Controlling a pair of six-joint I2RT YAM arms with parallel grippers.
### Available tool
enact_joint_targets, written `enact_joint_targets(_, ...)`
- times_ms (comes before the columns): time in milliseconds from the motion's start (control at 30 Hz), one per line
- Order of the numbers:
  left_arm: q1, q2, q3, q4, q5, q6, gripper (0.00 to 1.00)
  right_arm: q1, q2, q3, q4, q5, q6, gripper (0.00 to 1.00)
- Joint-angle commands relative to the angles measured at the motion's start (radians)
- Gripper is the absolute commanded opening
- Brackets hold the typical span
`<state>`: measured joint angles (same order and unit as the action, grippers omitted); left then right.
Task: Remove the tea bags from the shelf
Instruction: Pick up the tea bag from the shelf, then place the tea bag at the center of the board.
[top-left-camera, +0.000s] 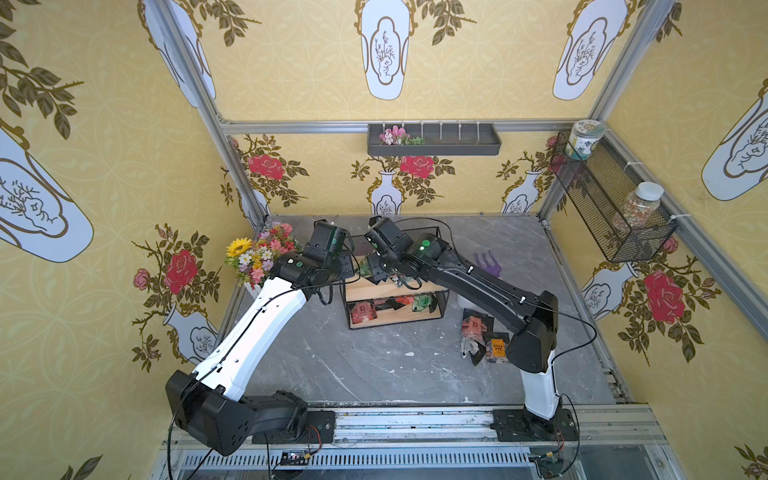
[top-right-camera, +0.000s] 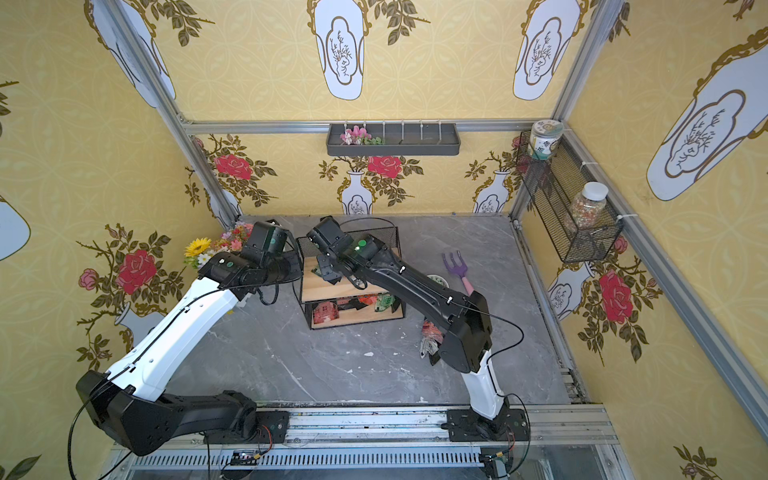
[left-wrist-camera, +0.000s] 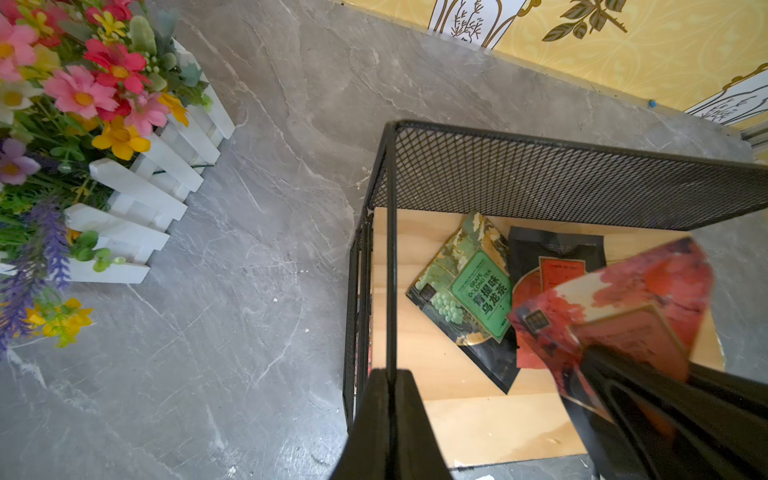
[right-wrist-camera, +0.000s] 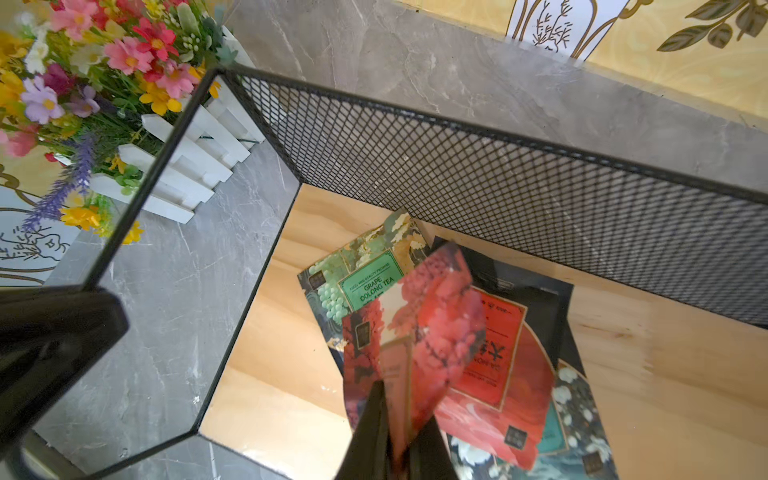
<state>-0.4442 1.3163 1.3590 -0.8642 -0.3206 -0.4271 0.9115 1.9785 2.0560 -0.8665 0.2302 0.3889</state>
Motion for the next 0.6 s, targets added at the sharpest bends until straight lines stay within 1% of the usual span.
enact_joint_targets(0, 0.002, -0.001, 0.008, 0.026, -0.015, 0.004, 0.0, 0.015, -0.064, -0.051, -0.012, 0.027, 0.026, 0.08)
enact_joint_targets(100, 0.001, -0.002, 0.008, 0.025, -0.015, 0.005, 0.0, 0.043, -0.158, -0.156, -0.029, 0.071, 0.043, 0.06)
enact_joint_targets(200, 0.001, -0.006, 0.005, 0.025, -0.016, 0.005, 0.0, 0.065, -0.262, -0.301, -0.03, 0.091, 0.092, 0.06)
enact_joint_targets(367, 0.002, -0.007, -0.003, 0.029, -0.02, 0.004, 0.0, 0.081, -0.433, -0.525, -0.063, 0.094, 0.213, 0.05)
enact_joint_targets(567, 0.0, -0.01, -0.003, 0.04, -0.014, -0.002, 0.0, 0.072, -0.609, -0.77, -0.112, 0.095, 0.393, 0.05)
